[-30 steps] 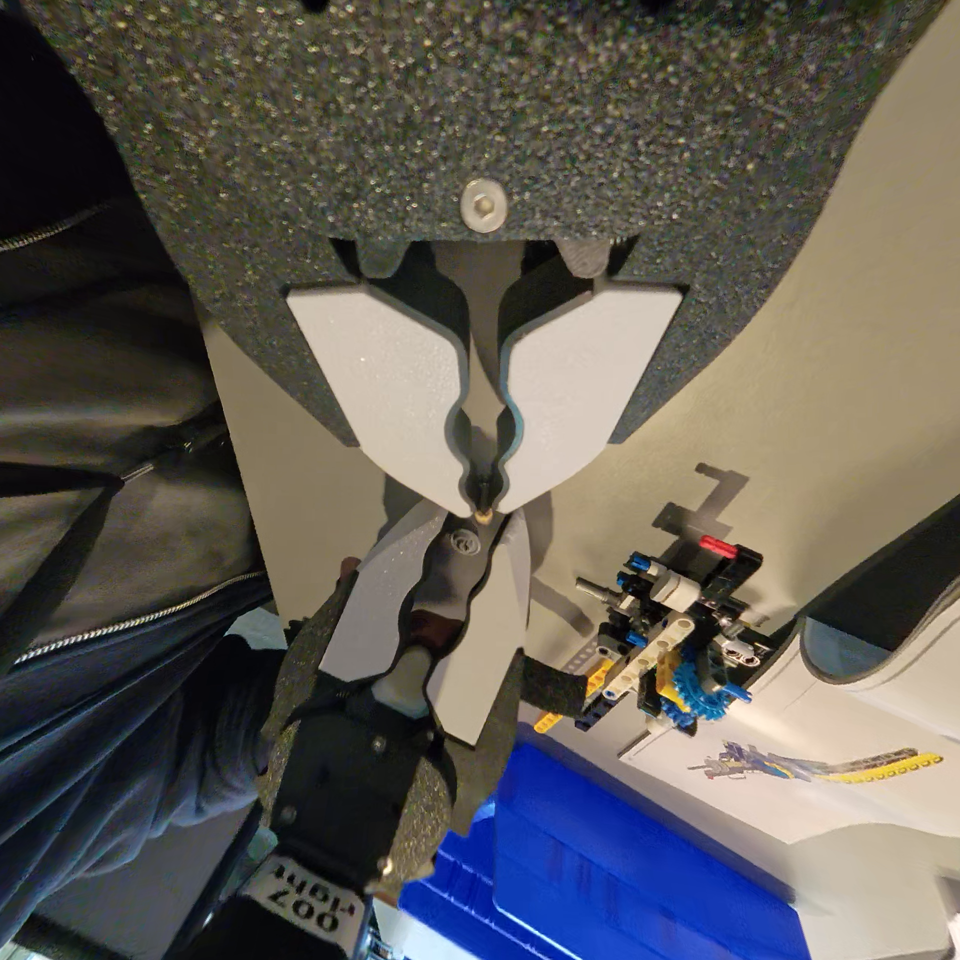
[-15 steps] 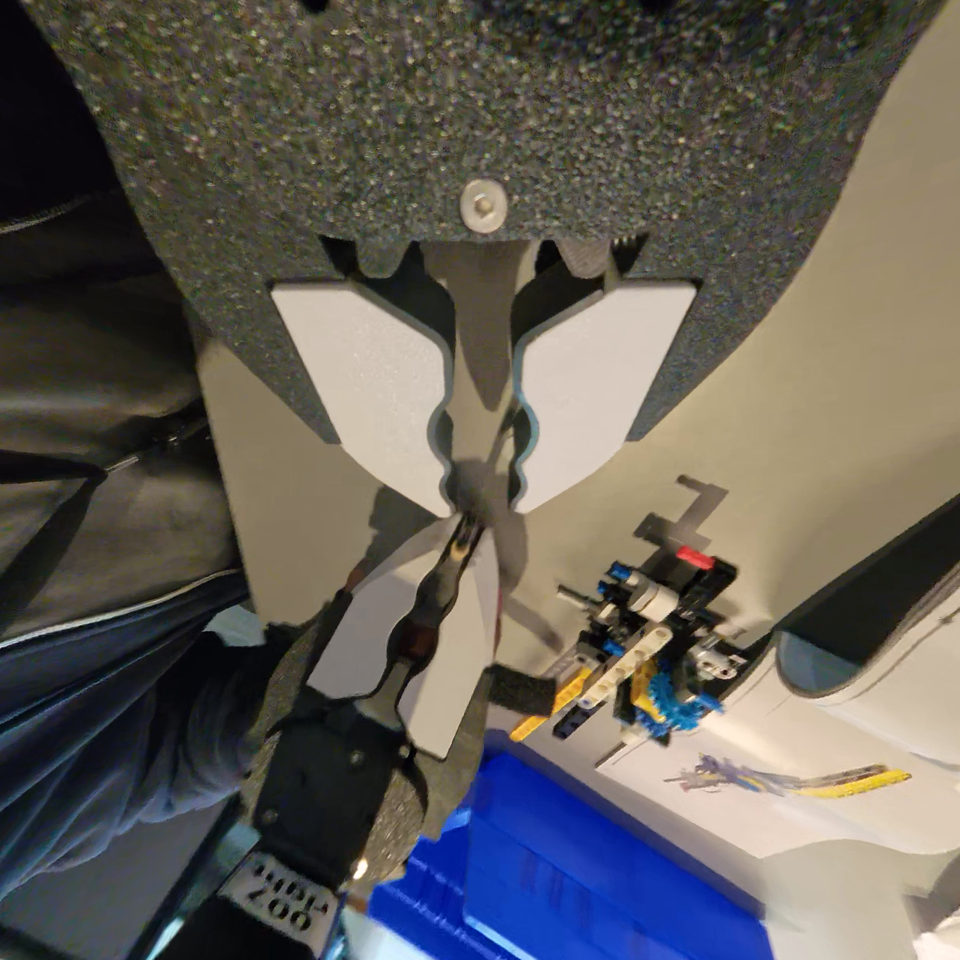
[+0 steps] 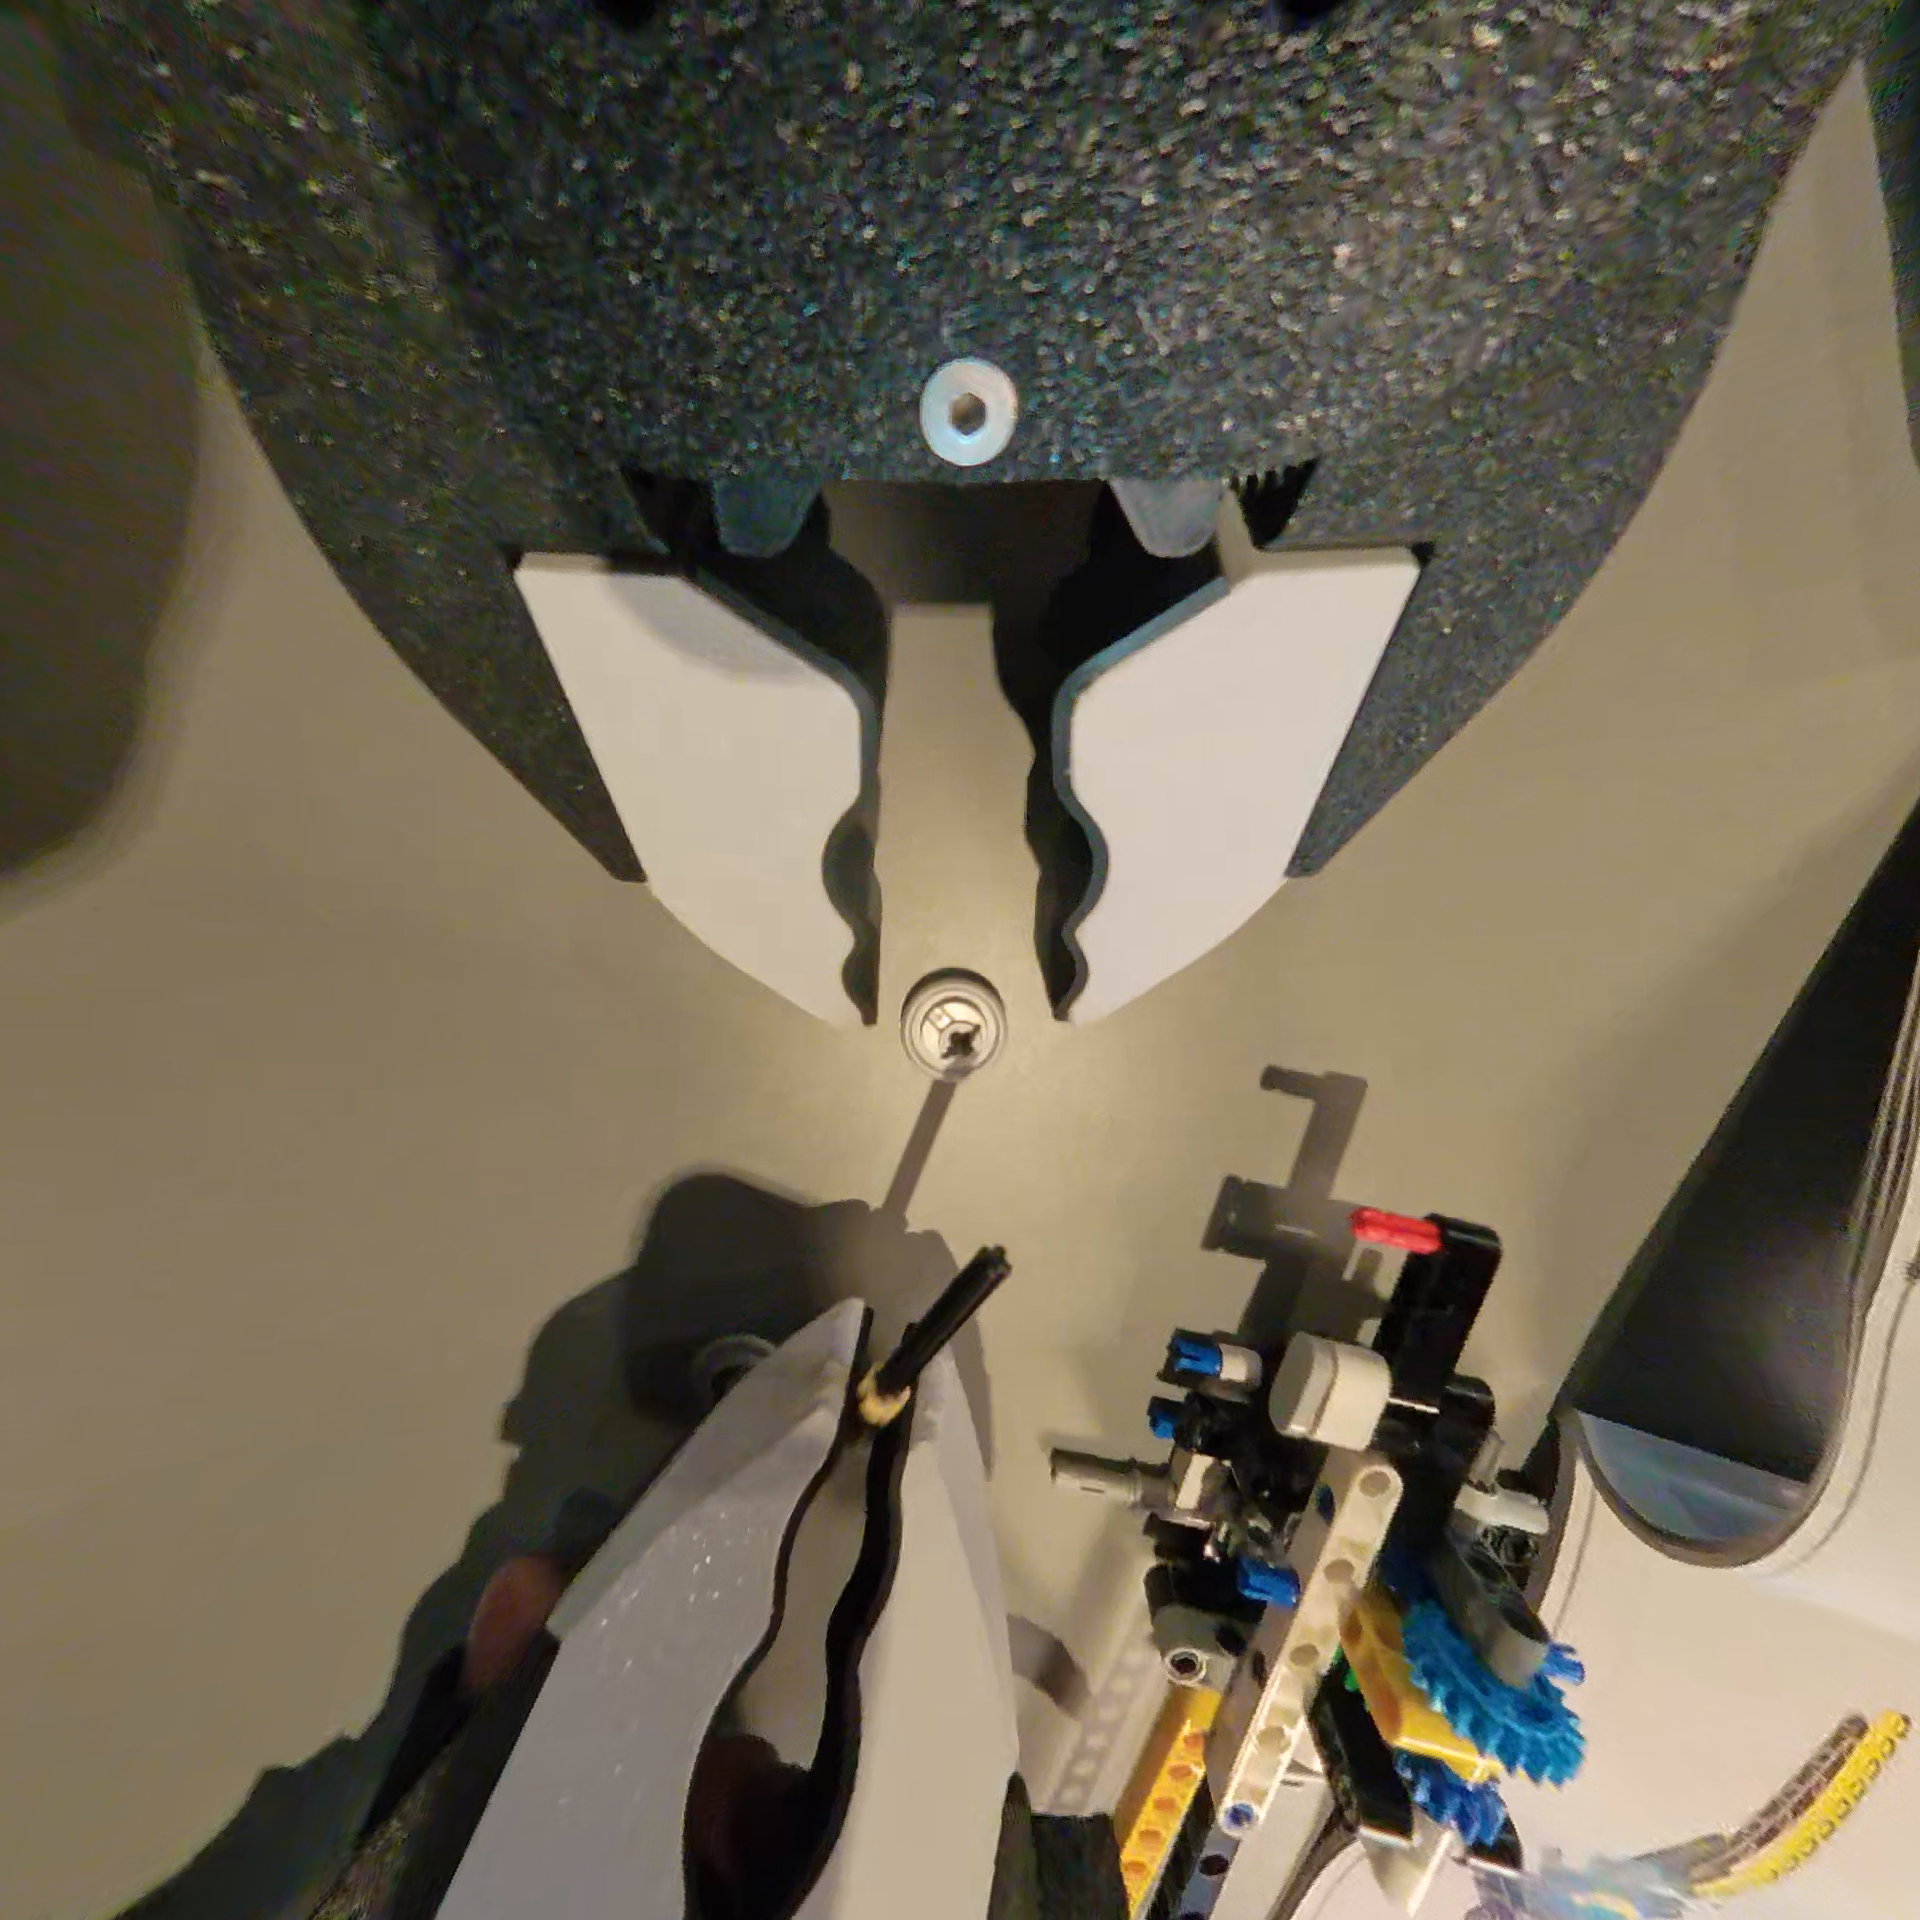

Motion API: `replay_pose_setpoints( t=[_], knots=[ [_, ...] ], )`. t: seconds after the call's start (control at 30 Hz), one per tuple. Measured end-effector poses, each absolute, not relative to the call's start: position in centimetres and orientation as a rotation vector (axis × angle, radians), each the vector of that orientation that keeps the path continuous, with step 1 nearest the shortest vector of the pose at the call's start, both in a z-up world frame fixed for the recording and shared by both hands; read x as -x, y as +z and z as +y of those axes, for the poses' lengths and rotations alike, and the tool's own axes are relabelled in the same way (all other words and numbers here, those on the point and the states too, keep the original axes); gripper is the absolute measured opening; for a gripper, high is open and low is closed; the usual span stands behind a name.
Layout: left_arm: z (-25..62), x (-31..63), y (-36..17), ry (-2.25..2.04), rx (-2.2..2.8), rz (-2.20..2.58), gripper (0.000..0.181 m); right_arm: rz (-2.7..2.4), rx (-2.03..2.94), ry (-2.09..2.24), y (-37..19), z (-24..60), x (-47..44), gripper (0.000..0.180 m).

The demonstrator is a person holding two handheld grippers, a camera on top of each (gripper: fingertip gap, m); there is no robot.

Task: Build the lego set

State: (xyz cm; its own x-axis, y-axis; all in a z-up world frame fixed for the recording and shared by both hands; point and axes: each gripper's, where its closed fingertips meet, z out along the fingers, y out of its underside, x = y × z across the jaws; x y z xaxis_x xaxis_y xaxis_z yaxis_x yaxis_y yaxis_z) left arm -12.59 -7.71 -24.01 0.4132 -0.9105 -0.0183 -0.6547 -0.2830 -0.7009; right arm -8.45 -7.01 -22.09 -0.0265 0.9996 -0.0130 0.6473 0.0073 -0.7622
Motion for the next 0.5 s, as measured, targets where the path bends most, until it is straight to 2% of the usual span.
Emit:
replay_pose_setpoints(
  t=[0.17,0.5],
  knots=[
    [-7.7,12.0,-24.0,-0.516,2.017,1.339,0.019,-1.734,1.690,0.814,-22.1,-7.2,8.5,0.007],
    [-7.1,11.6,-22.3,-0.566,1.943,1.237,0.019,-1.726,1.648,0.732,-22.2,-6.6,8.1,0.007]
  ],
)
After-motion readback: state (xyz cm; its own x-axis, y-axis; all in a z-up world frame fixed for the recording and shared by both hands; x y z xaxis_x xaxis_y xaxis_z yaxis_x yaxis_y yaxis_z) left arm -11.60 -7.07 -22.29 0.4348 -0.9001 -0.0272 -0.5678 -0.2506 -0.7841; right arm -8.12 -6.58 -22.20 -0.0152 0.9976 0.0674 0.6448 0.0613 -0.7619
